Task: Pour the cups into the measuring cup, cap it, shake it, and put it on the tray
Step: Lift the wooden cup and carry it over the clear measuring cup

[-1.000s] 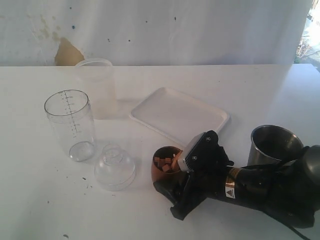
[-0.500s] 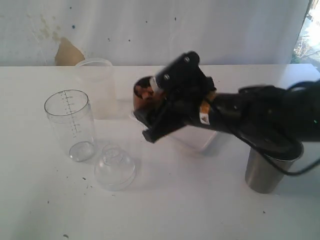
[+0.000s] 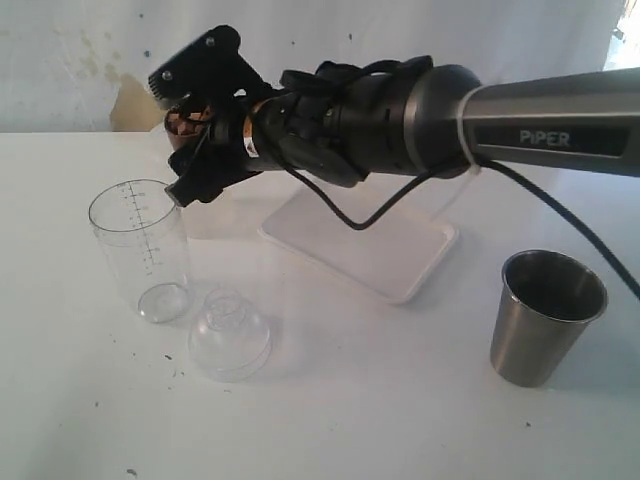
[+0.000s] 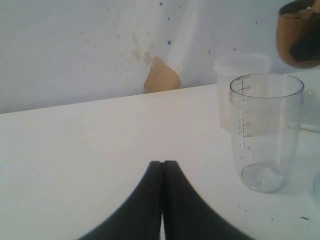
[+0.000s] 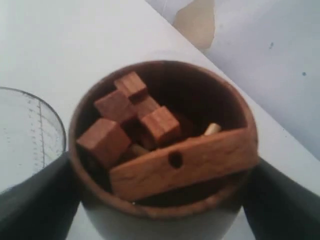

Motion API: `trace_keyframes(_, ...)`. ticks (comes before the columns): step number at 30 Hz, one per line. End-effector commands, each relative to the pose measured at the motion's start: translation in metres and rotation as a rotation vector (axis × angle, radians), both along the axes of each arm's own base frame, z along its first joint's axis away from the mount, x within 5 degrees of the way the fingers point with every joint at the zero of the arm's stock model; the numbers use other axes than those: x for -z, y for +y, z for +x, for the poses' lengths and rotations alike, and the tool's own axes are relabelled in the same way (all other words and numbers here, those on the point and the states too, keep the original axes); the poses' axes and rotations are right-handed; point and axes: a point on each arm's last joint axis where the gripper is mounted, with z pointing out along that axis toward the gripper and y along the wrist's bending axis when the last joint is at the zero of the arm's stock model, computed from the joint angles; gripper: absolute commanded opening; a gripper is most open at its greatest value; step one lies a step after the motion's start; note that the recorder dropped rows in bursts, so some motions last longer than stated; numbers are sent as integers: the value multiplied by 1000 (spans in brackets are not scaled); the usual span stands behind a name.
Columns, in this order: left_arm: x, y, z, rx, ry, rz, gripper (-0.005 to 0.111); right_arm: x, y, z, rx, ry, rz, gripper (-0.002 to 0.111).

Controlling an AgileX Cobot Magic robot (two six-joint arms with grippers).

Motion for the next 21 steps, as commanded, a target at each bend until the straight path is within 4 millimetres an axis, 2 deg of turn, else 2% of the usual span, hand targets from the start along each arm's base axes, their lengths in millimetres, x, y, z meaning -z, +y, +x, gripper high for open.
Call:
trace_keyframes(1,0,0,0,-1,-13,-2,0,-4,25,0,-65,-69,-157,0)
trace_keyframes(4,0,0,0,-1,-13,-2,0,-9,30,2,-82,-122,-206,0)
trace_keyframes(10,0,0,0,-1,-13,-2,0,-24,25,9,-64,-214,-346,0)
trace_keyframes(21,0,0,0,-1,-13,-2,0,-31,49,-6,-203,-402,-473,0)
